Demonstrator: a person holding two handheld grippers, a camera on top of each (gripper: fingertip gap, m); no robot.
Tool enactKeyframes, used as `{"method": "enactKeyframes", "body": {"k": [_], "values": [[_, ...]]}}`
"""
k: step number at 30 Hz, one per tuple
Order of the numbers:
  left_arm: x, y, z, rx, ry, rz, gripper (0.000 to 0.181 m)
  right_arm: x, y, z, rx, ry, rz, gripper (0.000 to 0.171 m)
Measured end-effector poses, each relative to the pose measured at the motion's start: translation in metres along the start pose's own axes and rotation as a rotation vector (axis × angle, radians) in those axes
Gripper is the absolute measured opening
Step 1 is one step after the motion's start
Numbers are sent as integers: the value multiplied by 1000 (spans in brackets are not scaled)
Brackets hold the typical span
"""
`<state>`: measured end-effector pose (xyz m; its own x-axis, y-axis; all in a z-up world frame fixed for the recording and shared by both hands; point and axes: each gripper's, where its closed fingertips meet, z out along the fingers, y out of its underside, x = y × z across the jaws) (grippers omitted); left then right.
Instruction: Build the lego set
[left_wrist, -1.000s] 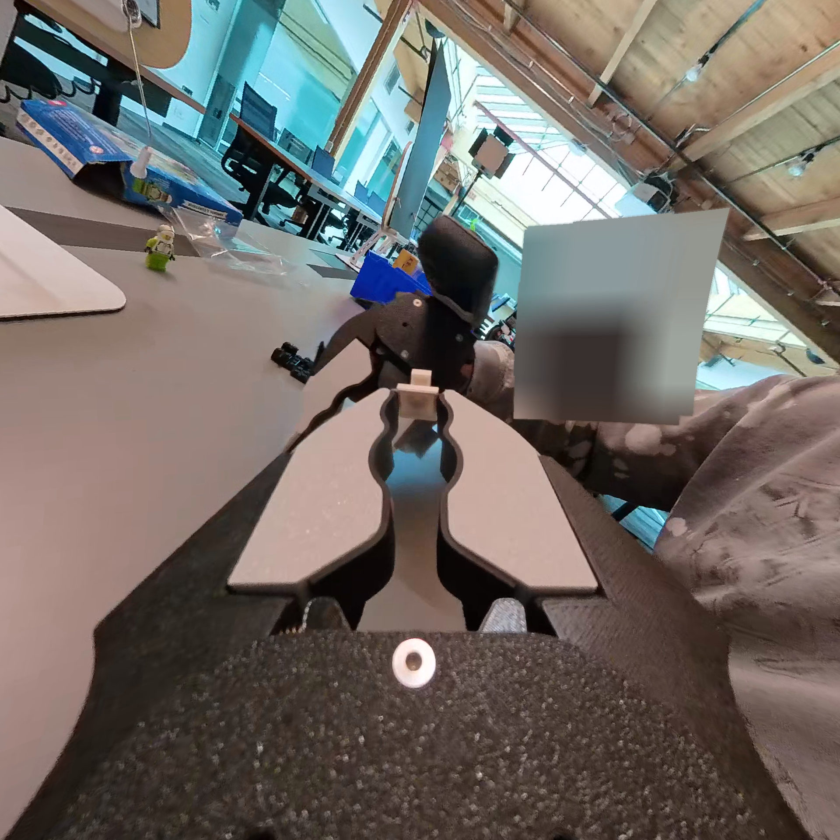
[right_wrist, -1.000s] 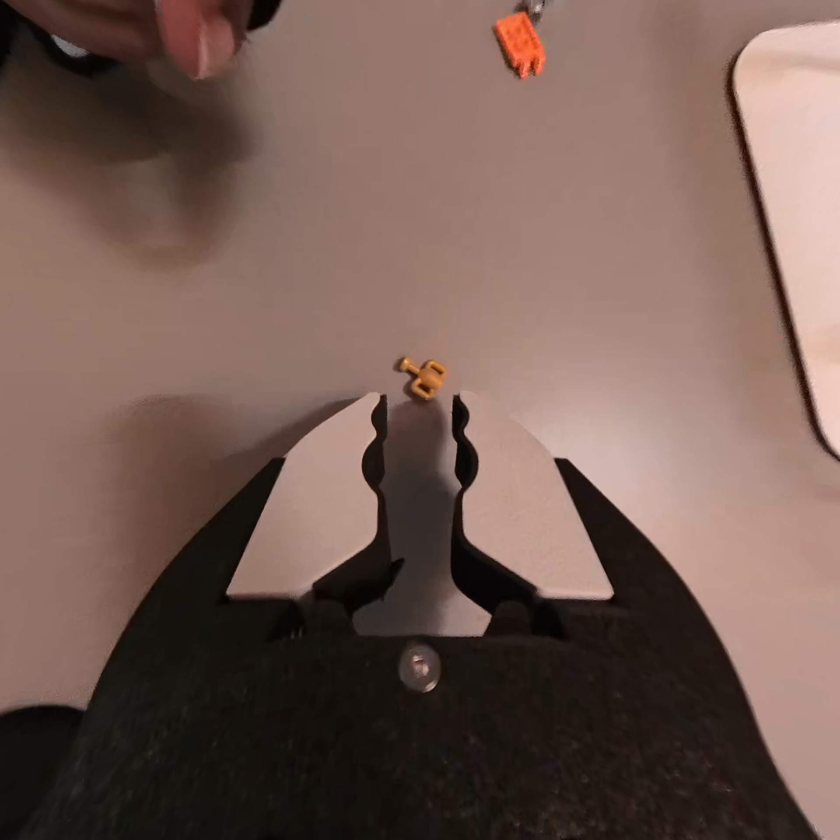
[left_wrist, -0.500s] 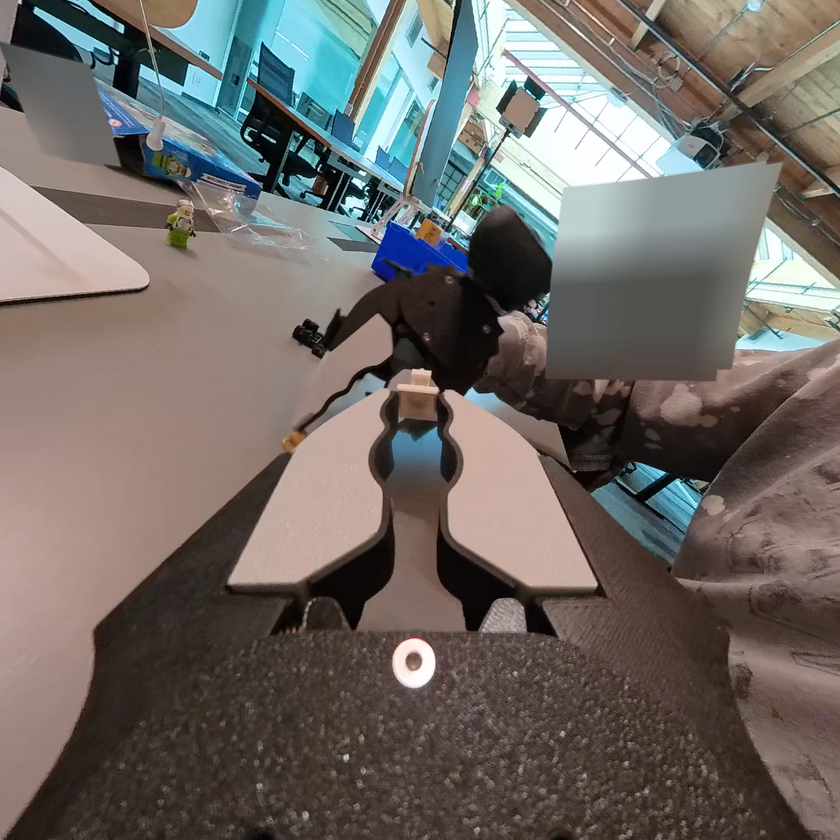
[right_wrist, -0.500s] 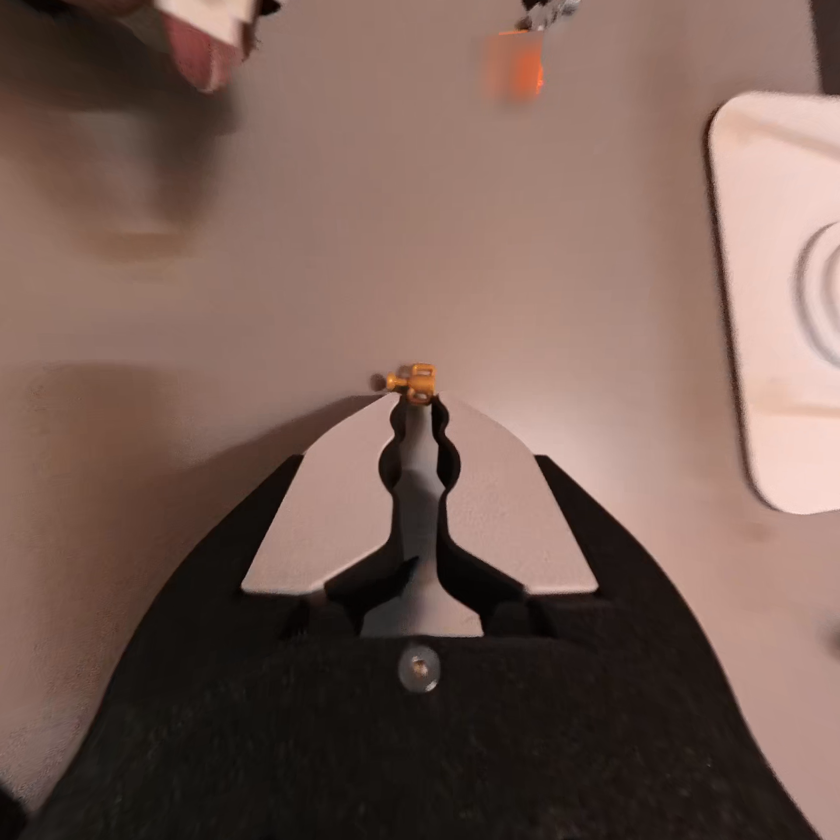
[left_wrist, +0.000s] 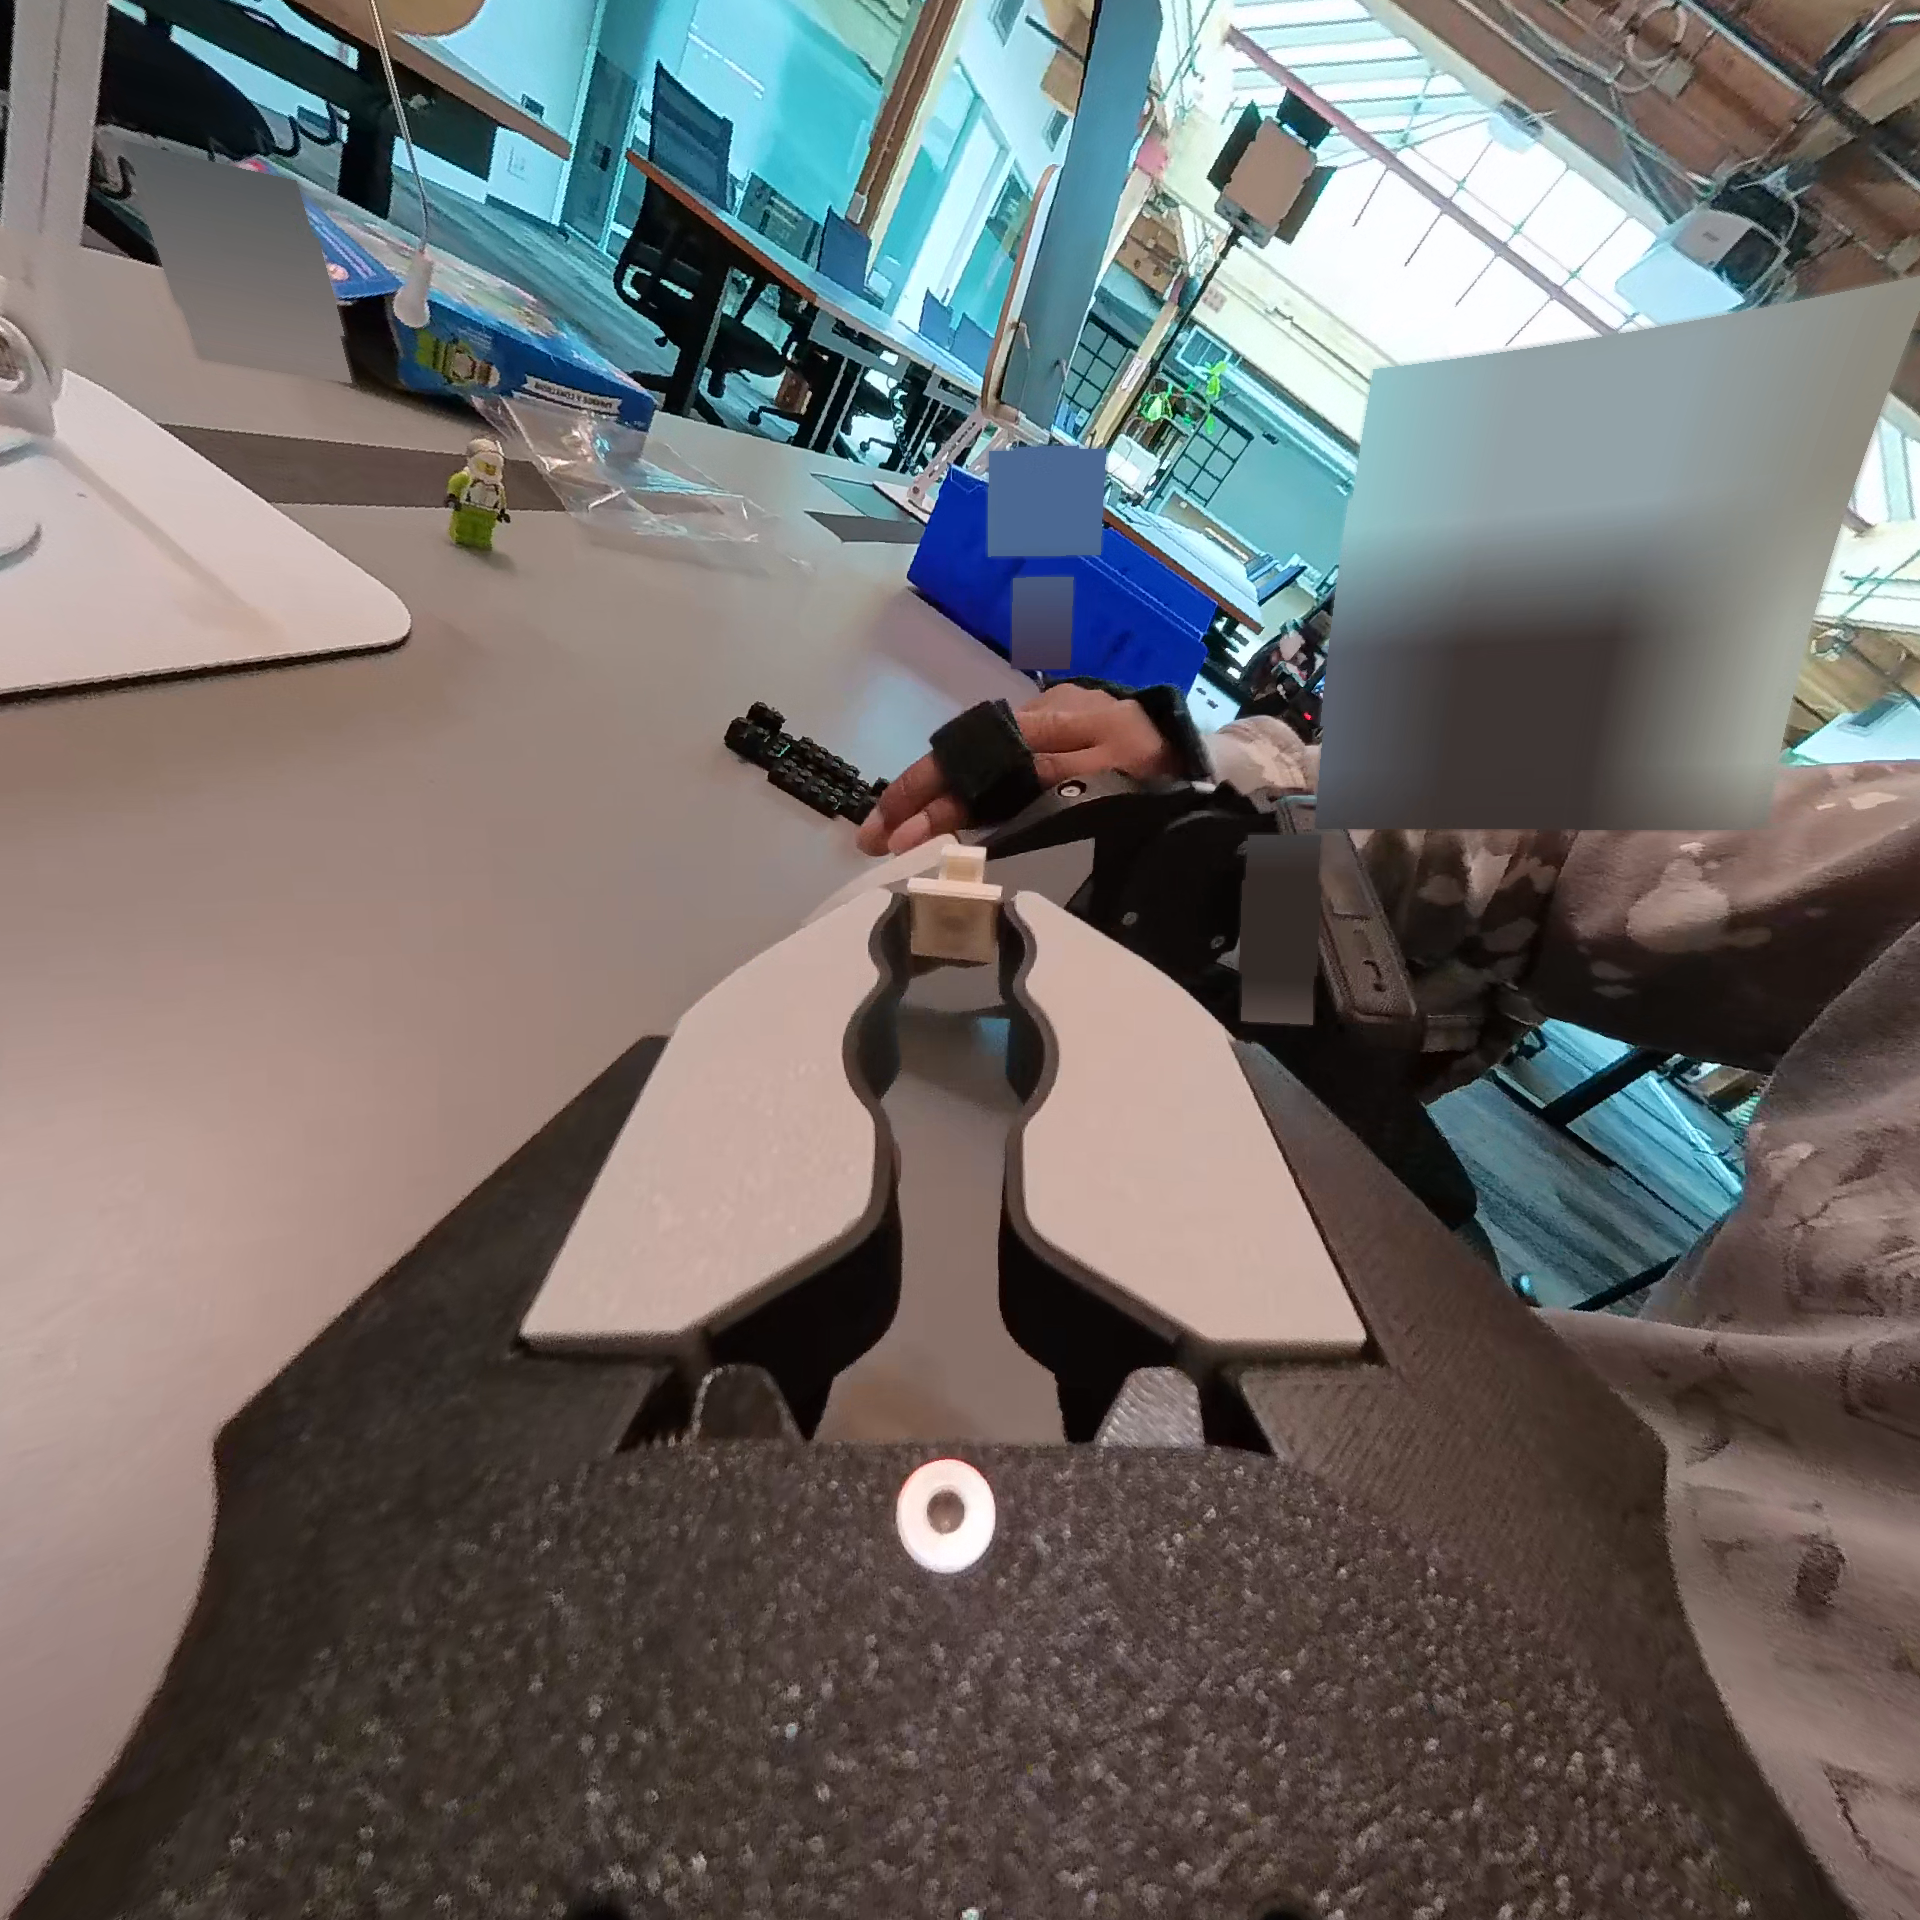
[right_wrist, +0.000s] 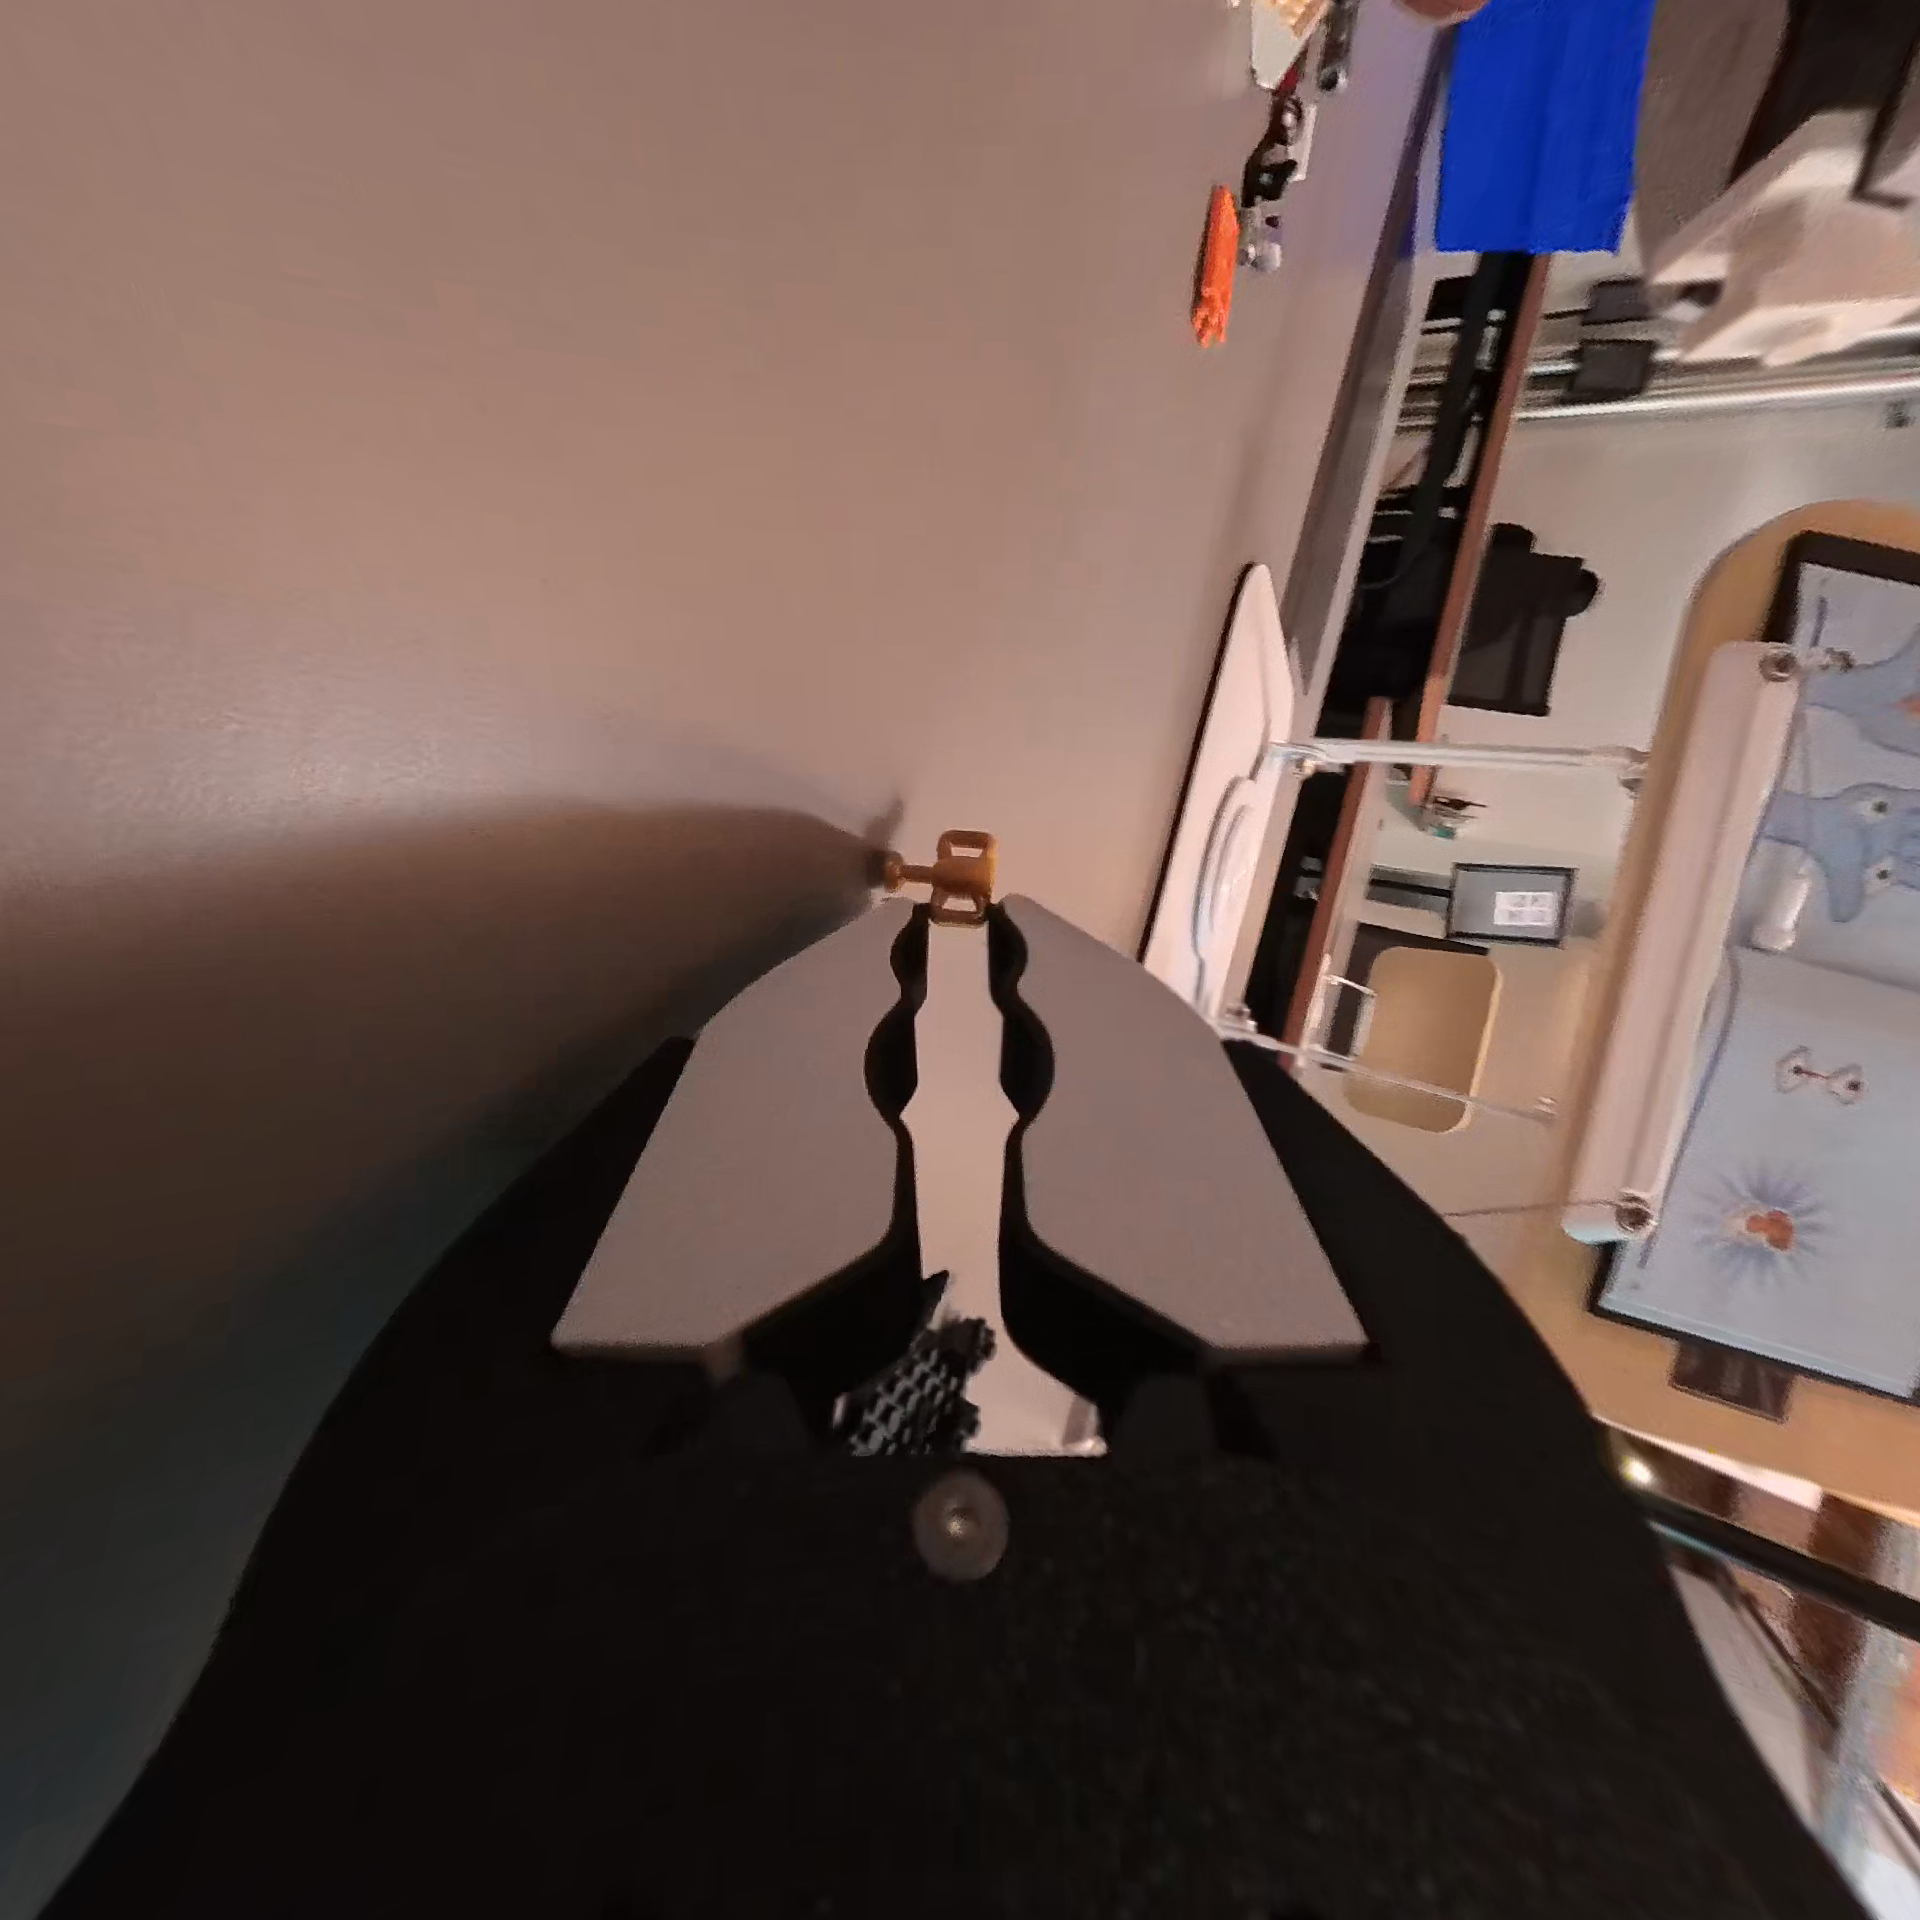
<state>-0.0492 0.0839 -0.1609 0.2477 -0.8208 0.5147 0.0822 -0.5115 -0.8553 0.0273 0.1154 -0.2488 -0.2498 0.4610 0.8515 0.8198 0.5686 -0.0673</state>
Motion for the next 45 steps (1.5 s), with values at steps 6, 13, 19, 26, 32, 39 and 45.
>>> {"method": "enactKeyframes", "body": {"k": [6, 13, 19, 26, 32, 39, 45], "values": [[-2, 4, 1, -13, -5, -2, 16, -12, -3, -9, 28, -98, 16, 11], [-1, 8, 4, -32, 1, -3, 16, -18, -12, -22, 63, -166, 93, 11], [0, 10, 5, -43, 0, 6, 16, -20, -25, -33, 148, -329, 380, 11], [2, 14, 7, -65, 9, 3, 16, -11, -8, -21, 207, -682, 690, 24], [1, 17, 7, -78, 7, 4, 16, -15, -16, -8, 289, -863, 574, 29], [-1, 18, 8, -82, 21, -17, 16, -19, -26, -4, 347, -871, 568, 17], [1, 20, 10, -92, 36, -24, 16, -14, -28, -9, 278, -857, 753, 3]]}}
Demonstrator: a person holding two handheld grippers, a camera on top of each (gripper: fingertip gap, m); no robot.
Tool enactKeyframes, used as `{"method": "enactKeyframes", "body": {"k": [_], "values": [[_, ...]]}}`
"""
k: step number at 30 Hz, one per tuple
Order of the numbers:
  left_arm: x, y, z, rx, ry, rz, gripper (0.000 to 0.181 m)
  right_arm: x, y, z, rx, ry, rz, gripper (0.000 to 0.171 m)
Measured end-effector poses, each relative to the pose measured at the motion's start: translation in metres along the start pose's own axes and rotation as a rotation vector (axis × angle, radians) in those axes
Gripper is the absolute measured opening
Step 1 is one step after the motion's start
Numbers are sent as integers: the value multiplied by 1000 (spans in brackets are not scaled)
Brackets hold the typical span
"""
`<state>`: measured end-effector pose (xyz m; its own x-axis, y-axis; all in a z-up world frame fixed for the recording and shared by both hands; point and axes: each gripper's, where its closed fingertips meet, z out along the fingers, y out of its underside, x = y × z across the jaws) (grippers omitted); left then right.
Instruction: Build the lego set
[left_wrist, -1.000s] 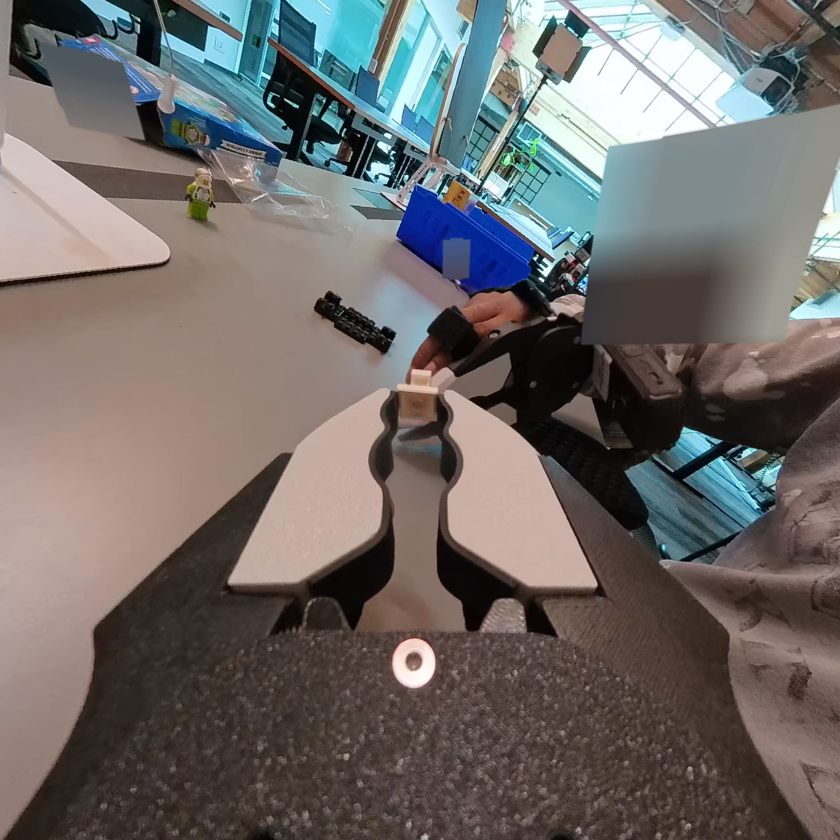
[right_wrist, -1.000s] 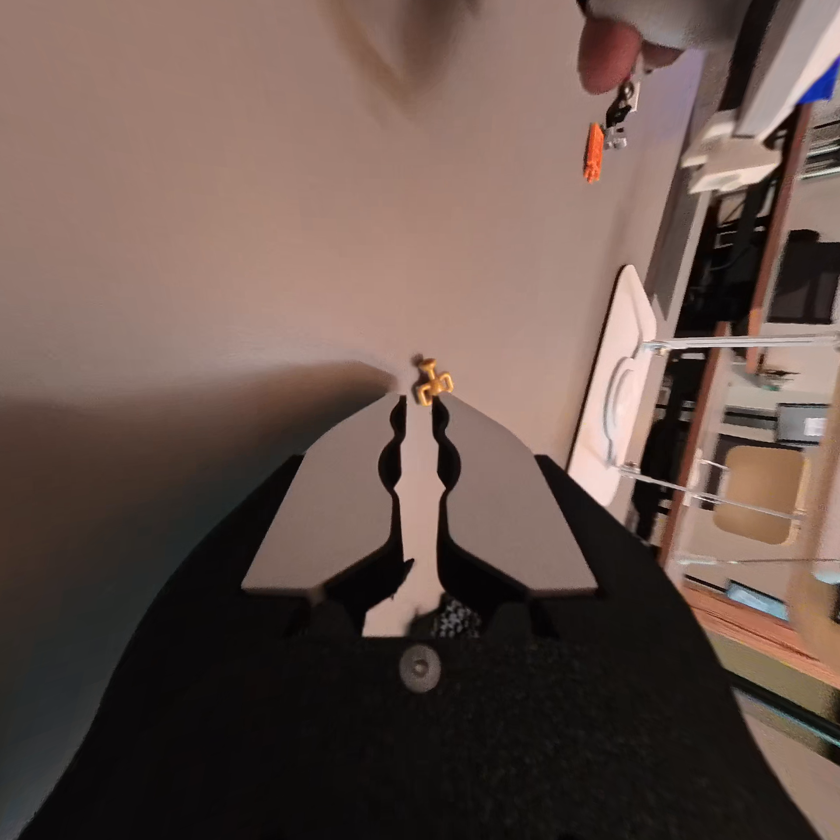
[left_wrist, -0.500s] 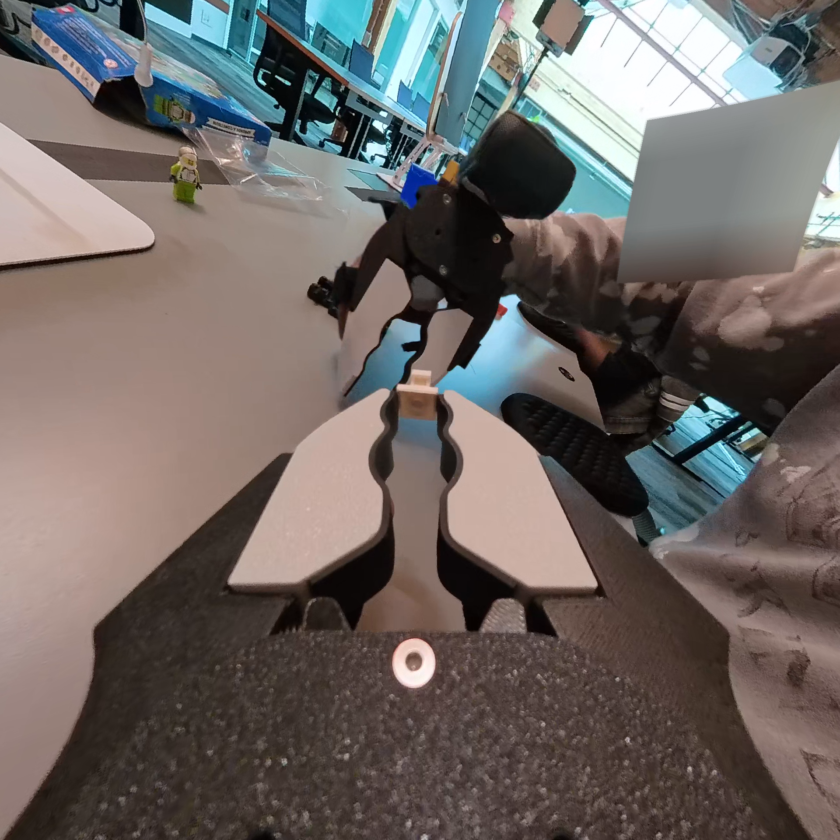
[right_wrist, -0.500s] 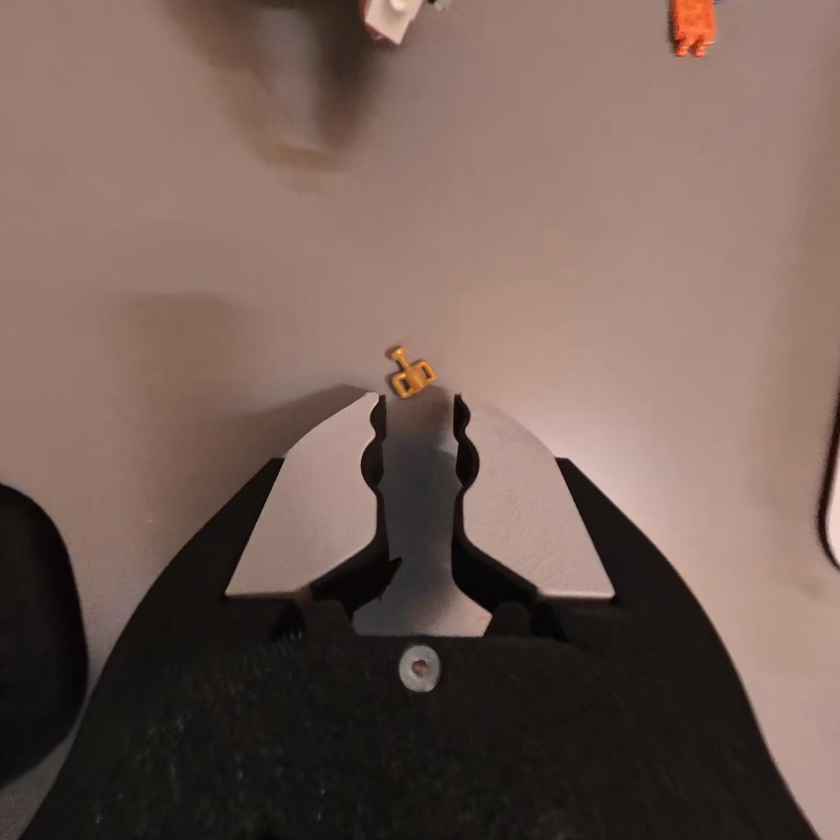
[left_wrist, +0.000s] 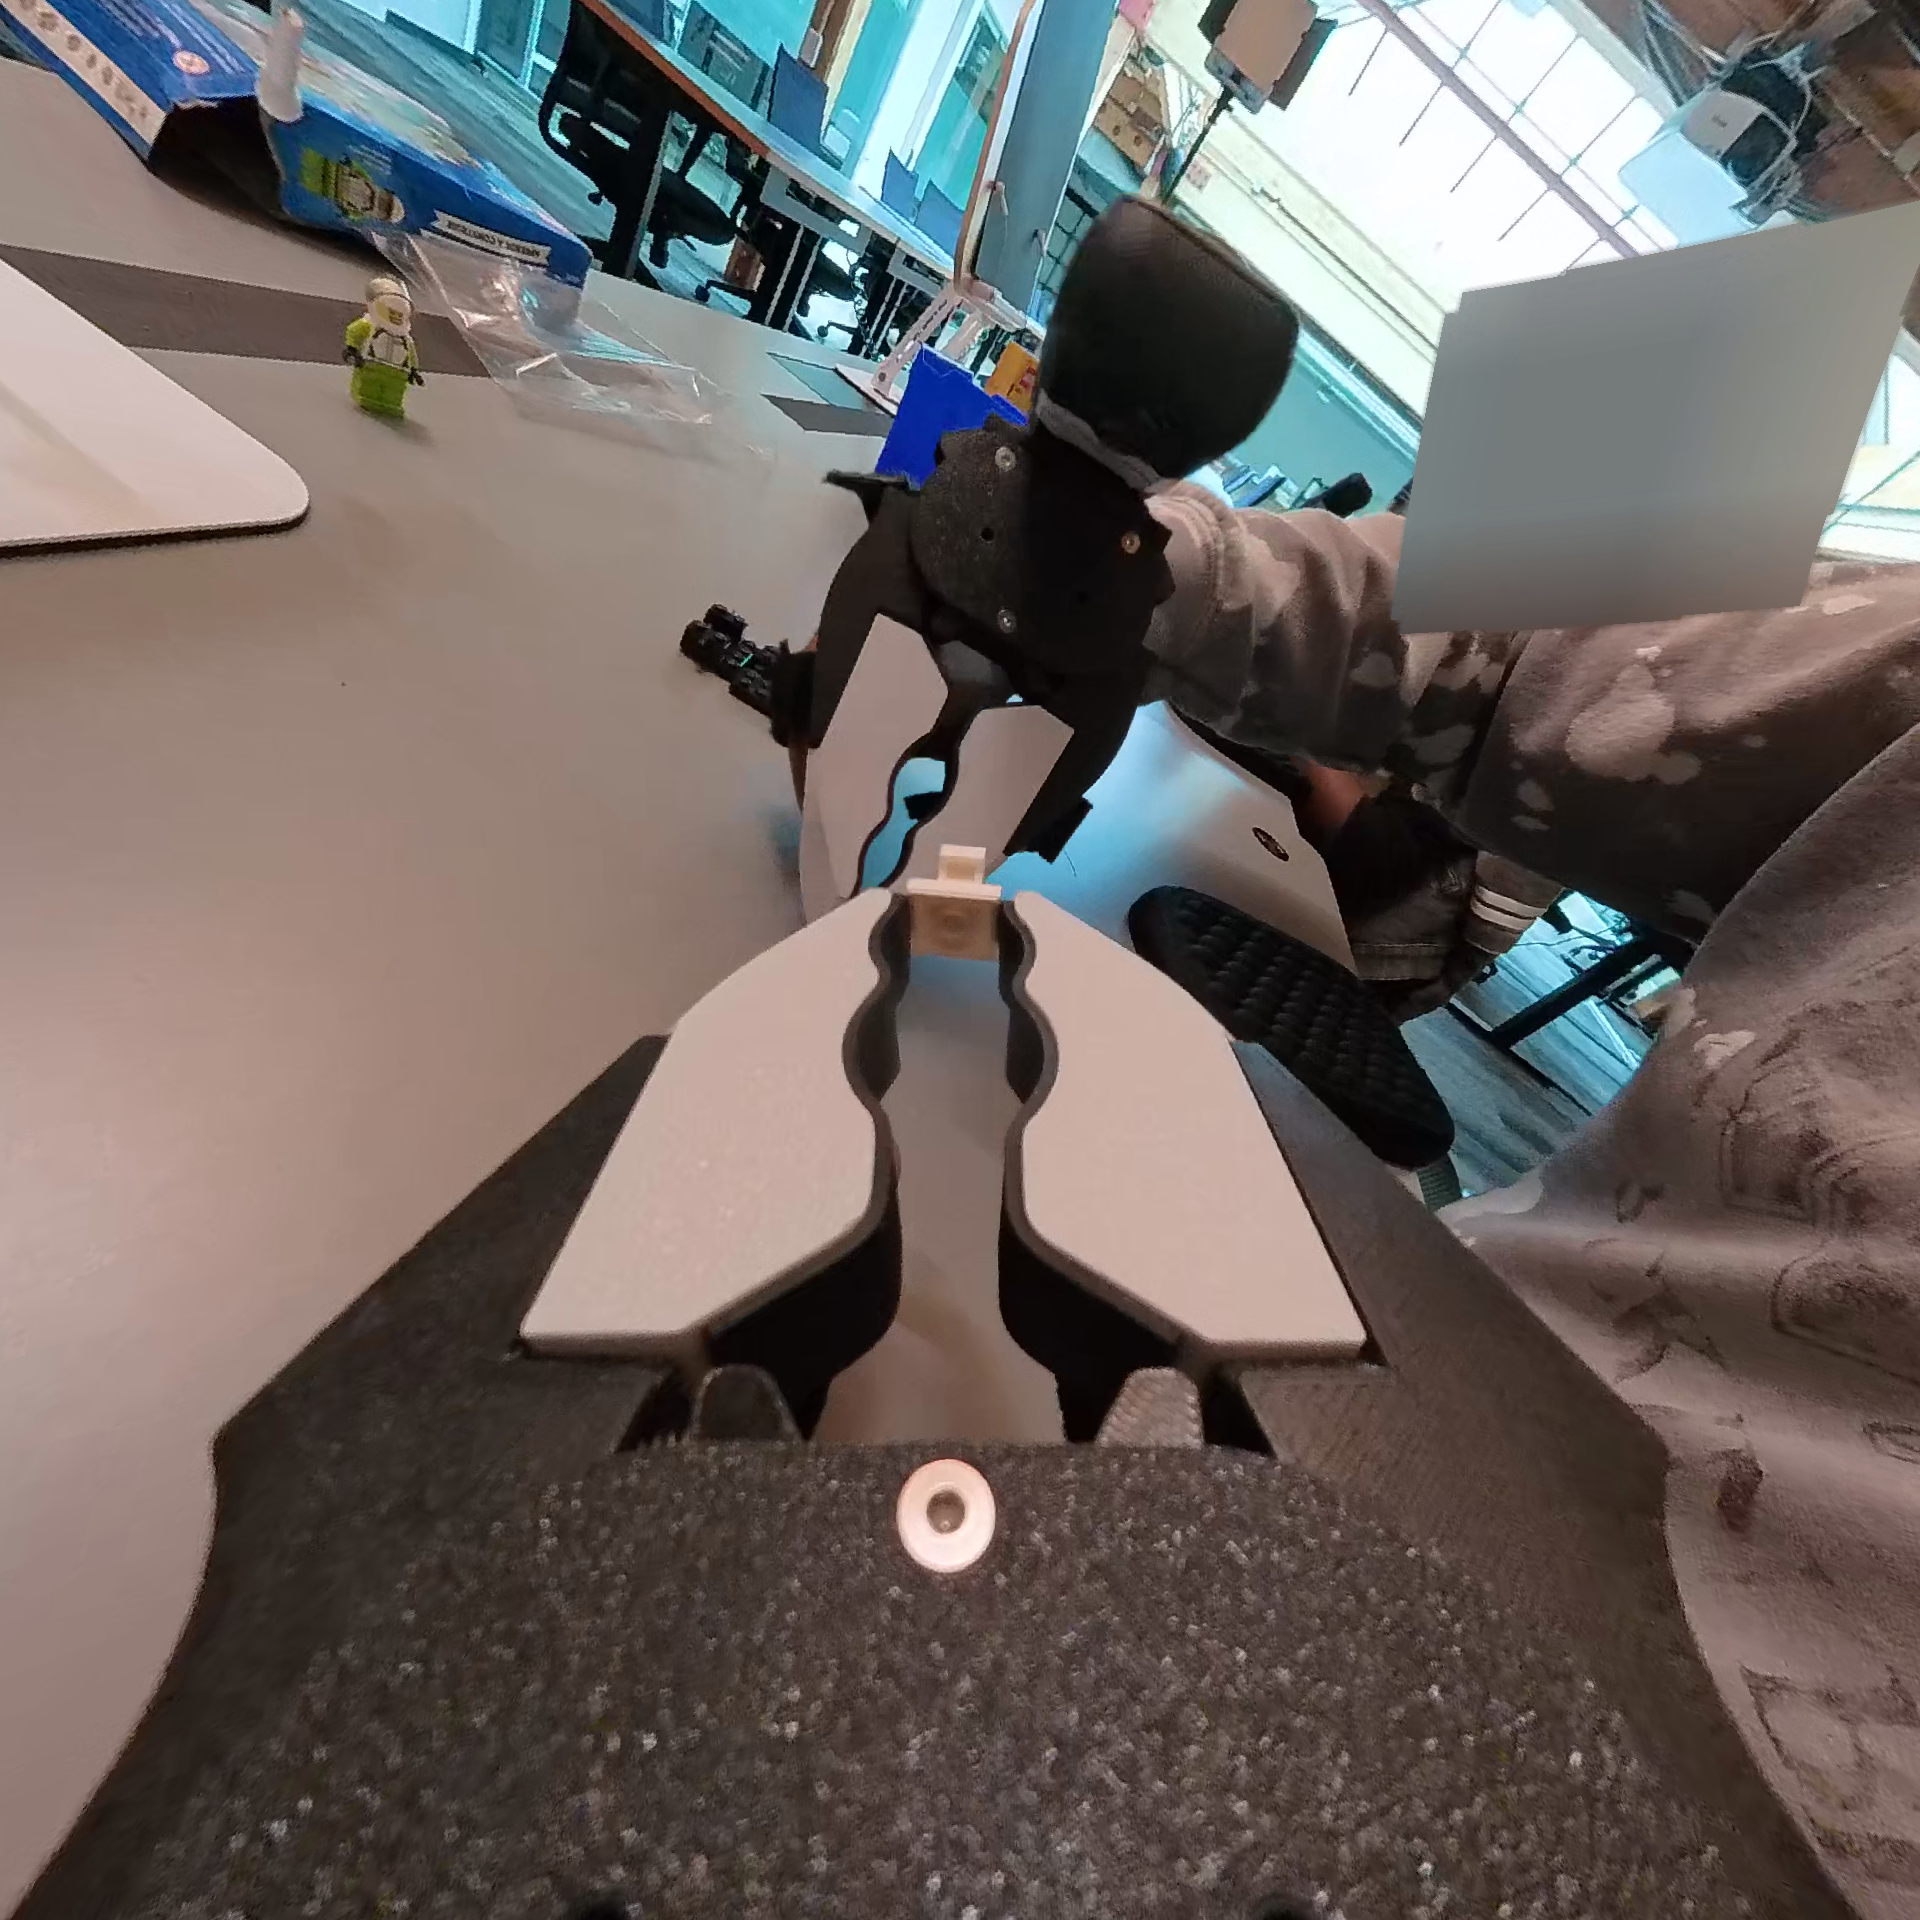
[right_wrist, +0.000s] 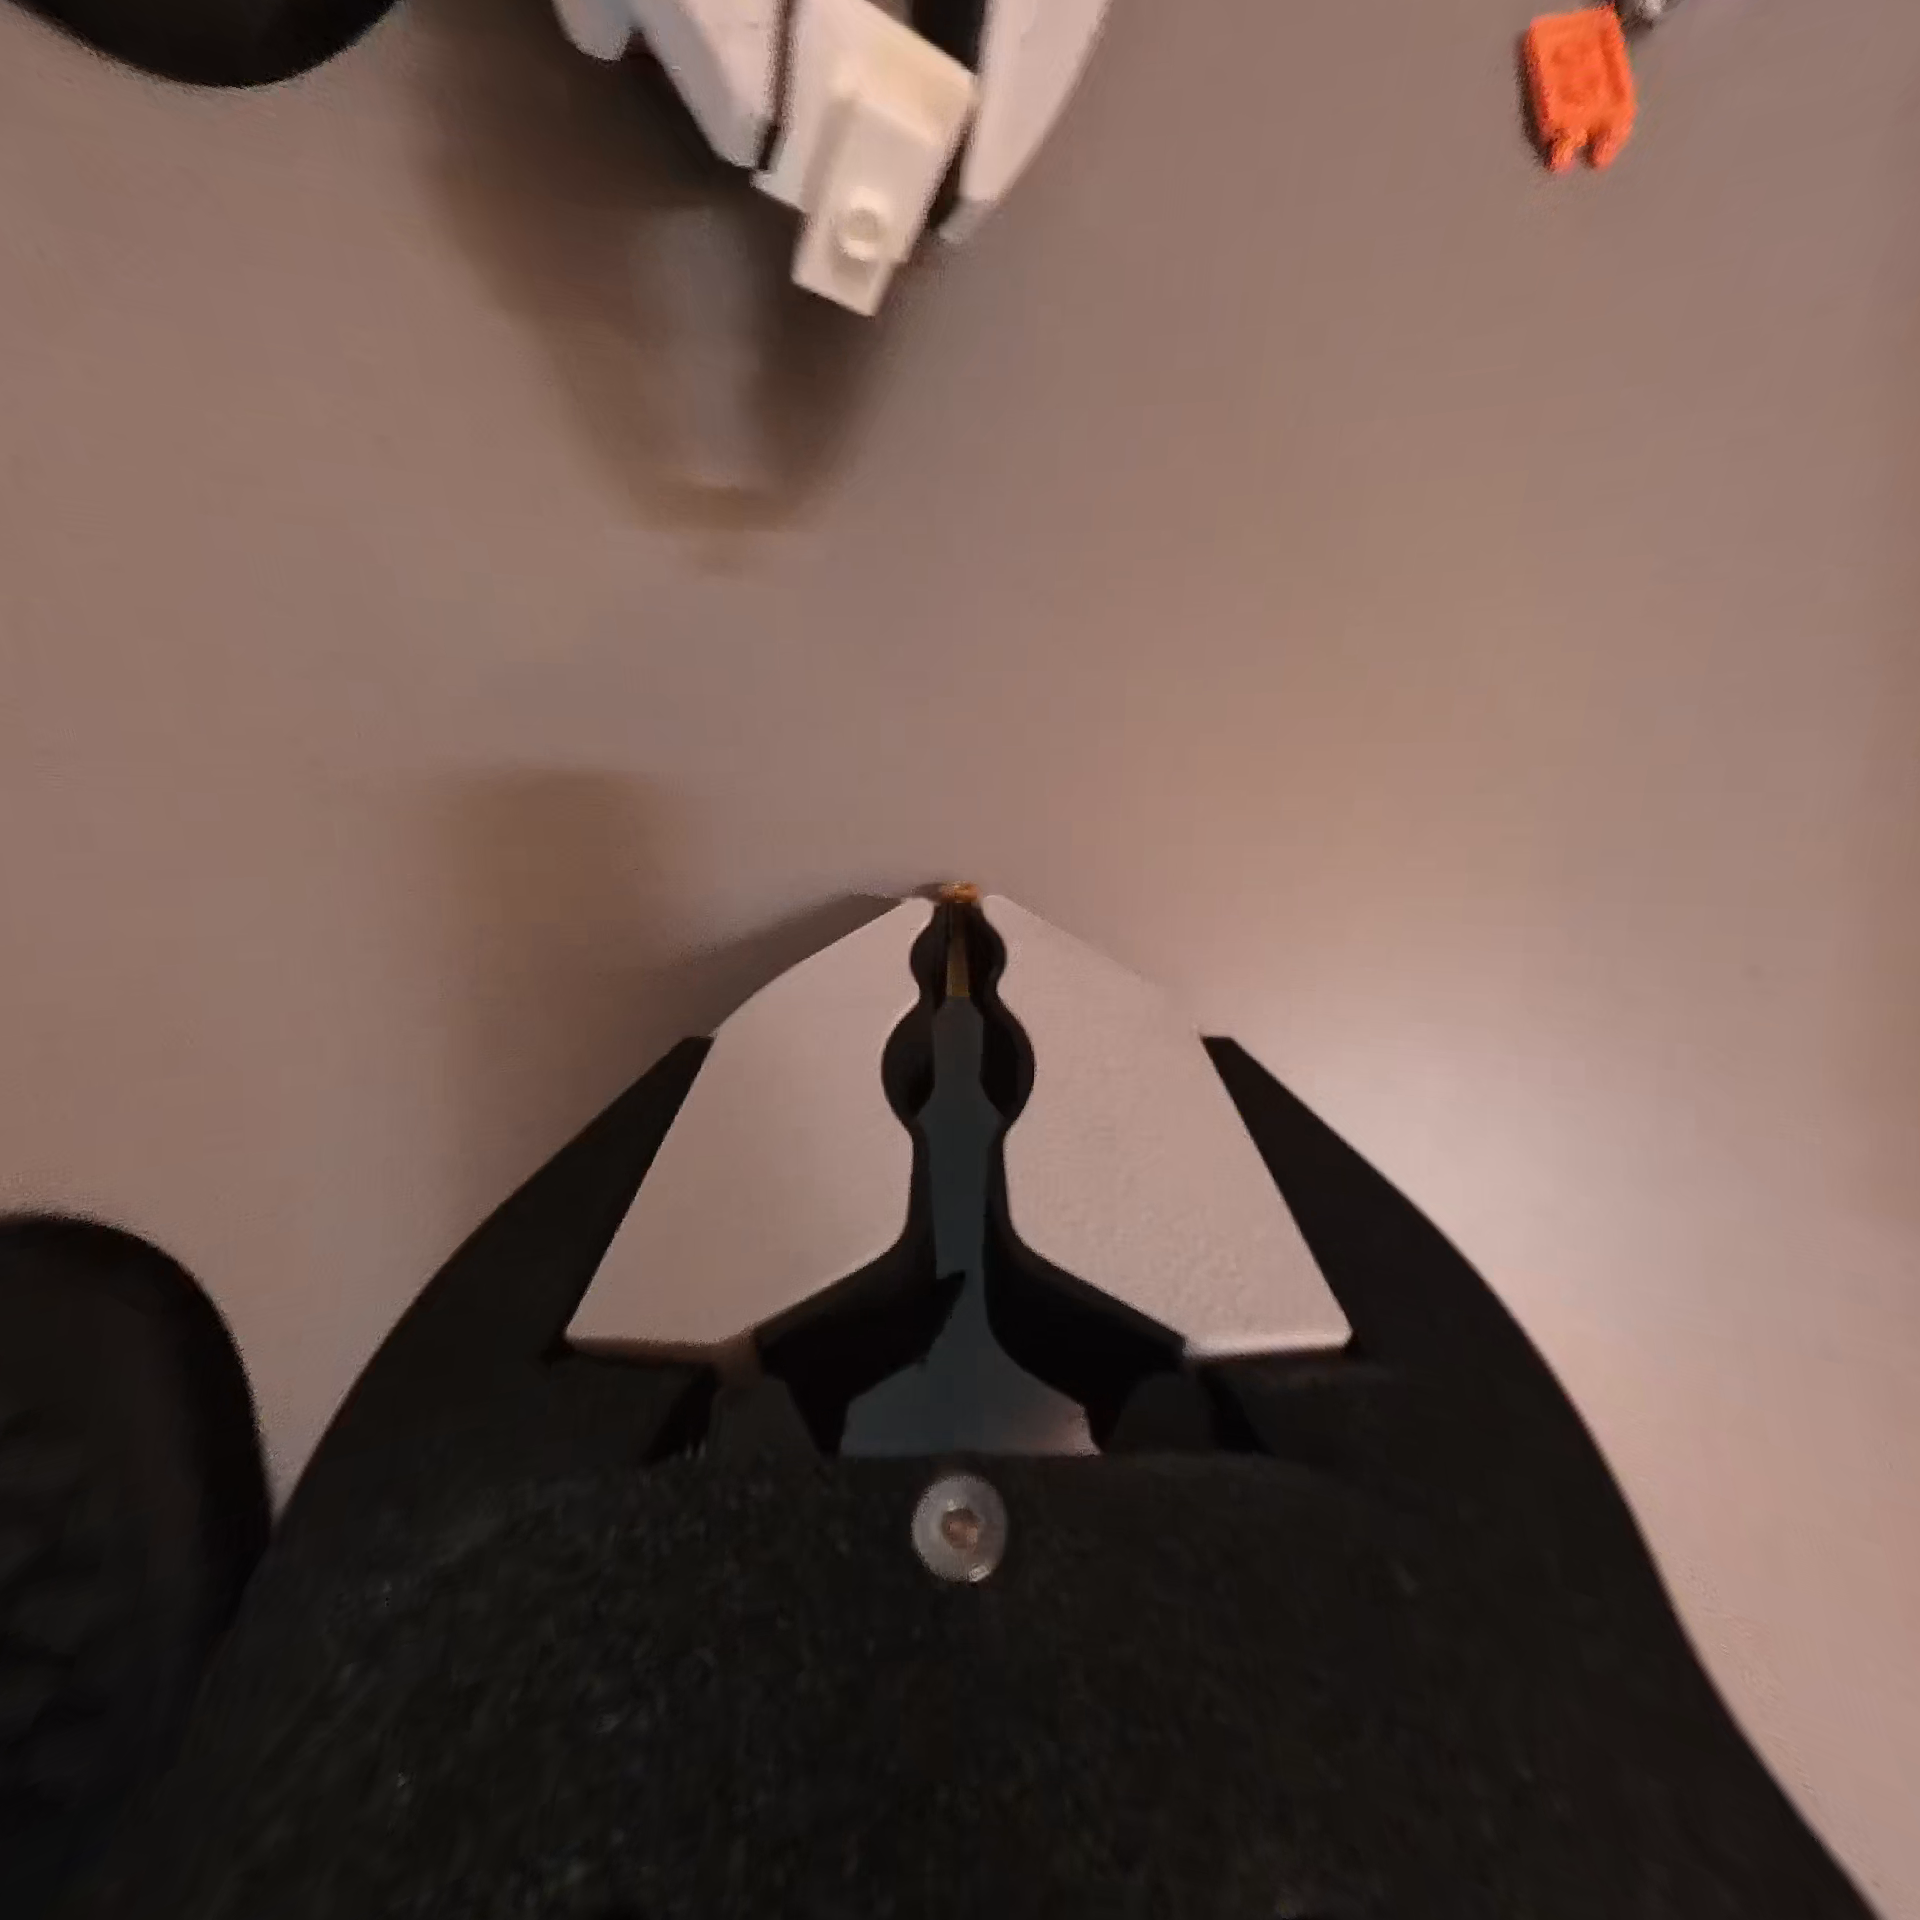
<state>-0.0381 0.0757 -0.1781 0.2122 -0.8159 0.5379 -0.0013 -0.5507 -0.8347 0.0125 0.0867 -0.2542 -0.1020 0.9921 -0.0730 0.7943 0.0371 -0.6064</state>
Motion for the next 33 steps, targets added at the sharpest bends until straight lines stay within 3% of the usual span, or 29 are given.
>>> {"method": "enactKeyframes", "body": {"k": [3, 6, 11, 14, 21, 33], "values": [[1, 3, 2, -13, 2, 5, 16, -4, -1, 0, 4, 3, 78, 3], [2, 3, 2, -16, 0, 10, 16, -3, -2, -3, 18, 29, 112, 15], [2, 4, 2, -21, -2, 14, 16, -11, 5, -6, 26, 80, -3, 29], [2, 5, 2, -24, 0, 14, 16, -13, 10, -4, 14, 162, -138, 29], [0, 9, 3, -39, -8, 13, 16, -6, 6, 1, 64, 171, -188, 19], [2, 13, 6, -63, 5, 15, 16, 1, 3, 5, -6, 110, 28, 18]]}}
